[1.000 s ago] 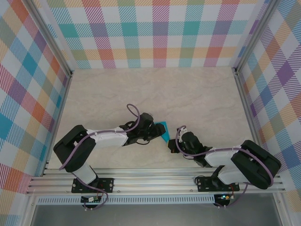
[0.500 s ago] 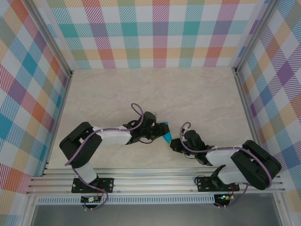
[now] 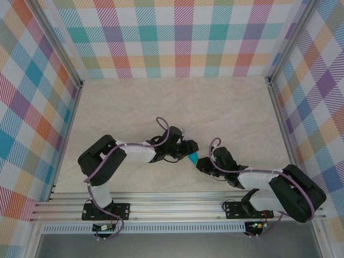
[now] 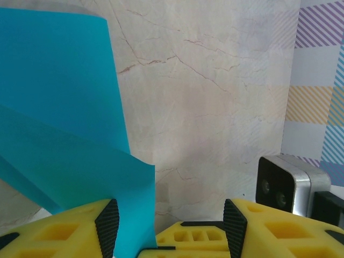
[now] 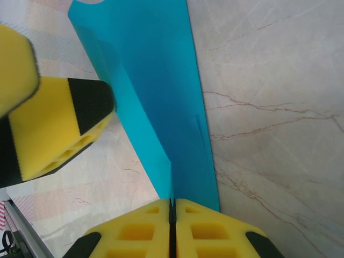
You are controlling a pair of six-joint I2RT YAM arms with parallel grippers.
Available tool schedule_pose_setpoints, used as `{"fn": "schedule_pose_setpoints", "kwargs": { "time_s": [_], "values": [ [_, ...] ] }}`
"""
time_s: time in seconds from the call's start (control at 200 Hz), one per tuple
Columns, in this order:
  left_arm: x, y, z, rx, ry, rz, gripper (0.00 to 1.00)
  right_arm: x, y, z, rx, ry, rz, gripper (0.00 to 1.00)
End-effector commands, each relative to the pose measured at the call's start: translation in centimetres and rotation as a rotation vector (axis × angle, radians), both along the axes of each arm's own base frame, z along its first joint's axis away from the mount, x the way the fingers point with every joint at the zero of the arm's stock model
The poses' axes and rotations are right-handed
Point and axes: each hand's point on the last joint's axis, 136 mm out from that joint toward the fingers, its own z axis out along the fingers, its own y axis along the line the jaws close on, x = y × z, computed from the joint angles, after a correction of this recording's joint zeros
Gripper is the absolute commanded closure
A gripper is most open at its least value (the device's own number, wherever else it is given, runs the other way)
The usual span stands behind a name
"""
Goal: Fold a paper plane with a square sheet of paper (pick it up from the middle)
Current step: Fold the wing for the fifth time at the center of the table.
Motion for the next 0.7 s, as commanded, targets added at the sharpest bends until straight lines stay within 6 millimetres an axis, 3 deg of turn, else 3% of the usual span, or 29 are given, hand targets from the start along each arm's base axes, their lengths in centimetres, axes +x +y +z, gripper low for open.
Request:
{"fn": "schedule_pose_setpoints", "kwargs": {
  "time_s": [0.0, 0.245, 0.495, 0.7],
  "values": [
    [0.8, -0.9, 1.1, -0.043, -0.020, -0.014, 0.44, 0.1, 0.0, 0.6, 0.012, 0.010, 0.000, 0.89],
    [1.2, -0.7, -0.8, 0.001, -0.002, 0.003, 0.45, -0.3, -0.2, 0.5, -0.013, 0.061, 0.009, 0.81],
    [1.2, -0.8, -1.2, 0.024, -0.005, -0.013, 0.45, -0.6, -1.3, 0.5, -0.061, 0.107, 0.013, 0.70],
    [1.1, -1.0, -1.1, 0.019, -0.007, -0.030, 0.45, -0.8, -1.8, 0.4, -0.063, 0.148, 0.046, 0.71]
  ]
}}
